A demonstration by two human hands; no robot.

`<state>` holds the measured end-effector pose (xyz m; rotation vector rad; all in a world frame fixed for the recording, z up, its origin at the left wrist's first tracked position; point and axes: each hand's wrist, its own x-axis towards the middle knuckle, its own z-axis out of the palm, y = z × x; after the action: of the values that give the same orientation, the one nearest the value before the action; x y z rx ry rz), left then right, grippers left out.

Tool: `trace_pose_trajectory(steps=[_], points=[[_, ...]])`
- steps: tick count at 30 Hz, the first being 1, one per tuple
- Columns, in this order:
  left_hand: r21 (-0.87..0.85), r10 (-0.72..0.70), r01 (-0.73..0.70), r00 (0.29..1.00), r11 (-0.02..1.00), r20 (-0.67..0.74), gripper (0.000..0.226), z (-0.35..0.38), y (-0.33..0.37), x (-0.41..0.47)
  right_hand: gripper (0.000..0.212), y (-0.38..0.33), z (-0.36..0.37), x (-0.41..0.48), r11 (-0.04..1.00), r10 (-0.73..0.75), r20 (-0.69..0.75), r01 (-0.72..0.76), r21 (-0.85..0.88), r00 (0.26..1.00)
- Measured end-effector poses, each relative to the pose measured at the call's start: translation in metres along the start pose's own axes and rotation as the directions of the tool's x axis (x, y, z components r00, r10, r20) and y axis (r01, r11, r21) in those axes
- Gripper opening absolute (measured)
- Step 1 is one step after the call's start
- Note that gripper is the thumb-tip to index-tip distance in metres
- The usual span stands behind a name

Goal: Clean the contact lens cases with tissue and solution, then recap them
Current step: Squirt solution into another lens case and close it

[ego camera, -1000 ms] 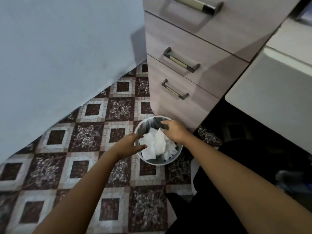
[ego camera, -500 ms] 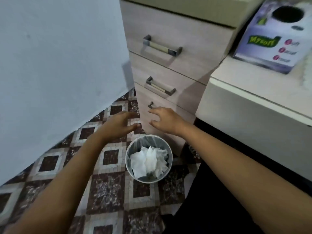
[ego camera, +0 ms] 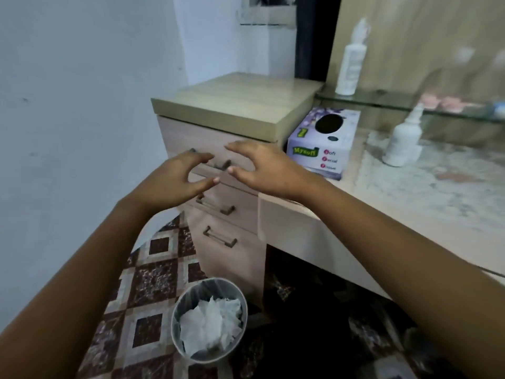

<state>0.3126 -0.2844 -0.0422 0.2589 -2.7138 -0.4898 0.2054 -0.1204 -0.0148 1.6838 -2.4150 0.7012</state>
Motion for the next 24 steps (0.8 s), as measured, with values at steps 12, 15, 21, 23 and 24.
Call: trace_pose_trajectory(steps=[12,15,21,23,24], points=[[-0.111,0.392,-0.396,0.918,0.912,-0.057,0.051,0.014,0.179,0.082,0.047,0.077,-0.132,-0.113,0.946,0.264,-0.221,-0.296,-0.130,0.939],[-0.141,0.470,-0.468,0.882,0.872,-0.022,0.055,0.038,0.218,0.099,0.048,0.101,-0.152,-0.147,0.898,0.370,-0.252,-0.414,-0.149,0.894],[-0.207,0.537,-0.510,0.837,0.835,0.107,0.057,0.092,0.282,0.121,0.046,0.138,-0.180,-0.209,0.806,0.514,-0.293,-0.571,-0.156,0.806],[-0.210,0.556,-0.525,0.820,0.825,0.136,0.058,0.108,0.294,0.125,0.044,0.148,-0.183,-0.223,0.792,0.526,-0.306,-0.588,-0.163,0.794],[-0.205,0.563,-0.531,0.814,0.822,0.147,0.058,0.115,0.297,0.128,0.044,0.153,-0.184,-0.229,0.784,0.535,-0.312,-0.599,-0.162,0.785]])
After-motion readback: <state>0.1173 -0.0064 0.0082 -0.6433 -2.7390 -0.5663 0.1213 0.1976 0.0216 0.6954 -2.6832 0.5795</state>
